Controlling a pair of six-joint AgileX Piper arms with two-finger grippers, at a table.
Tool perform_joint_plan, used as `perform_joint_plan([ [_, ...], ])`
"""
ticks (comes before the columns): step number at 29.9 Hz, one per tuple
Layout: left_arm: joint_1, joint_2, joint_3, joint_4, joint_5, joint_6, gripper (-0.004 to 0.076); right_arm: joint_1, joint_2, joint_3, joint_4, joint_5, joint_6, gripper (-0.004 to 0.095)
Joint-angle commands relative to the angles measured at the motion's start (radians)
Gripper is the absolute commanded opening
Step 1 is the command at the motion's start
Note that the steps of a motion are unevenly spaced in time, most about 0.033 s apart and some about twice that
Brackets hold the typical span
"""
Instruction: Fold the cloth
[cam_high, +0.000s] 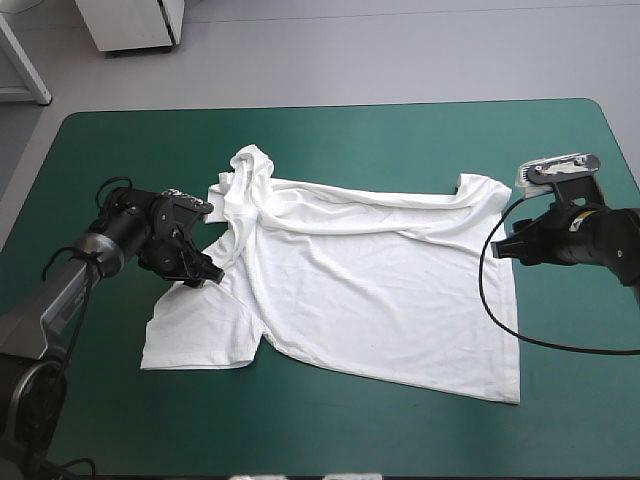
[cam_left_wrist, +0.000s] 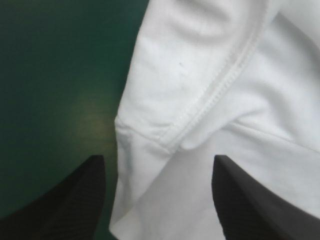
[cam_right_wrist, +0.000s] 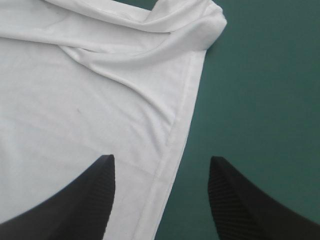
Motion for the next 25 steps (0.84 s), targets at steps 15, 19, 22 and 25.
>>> perform_joint_plan([
  [15,-0.001,0.091,-0.02,-0.008,-0.058,-0.001,-0.0008,0.058,-0.021,-0.023,-0.02,-0.052,0.0,0.0522],
  [19,-0.001,0.1,-0.02,0.01,-0.055,-0.037,-0.0009,0.058,-0.021,-0.023,-0.002,-0.054,0.0,0.0508],
  [22,-0.001,0.1,-0.024,0.105,-0.043,-0.135,-0.0009,0.058,-0.021,-0.023,0.01,-0.058,0.0,0.0509],
  [25,0.022,0.1,-0.048,0.194,-0.039,-0.204,-0.0009,0.058,-0.021,-0.026,0.013,-0.062,0.0,0.0508],
])
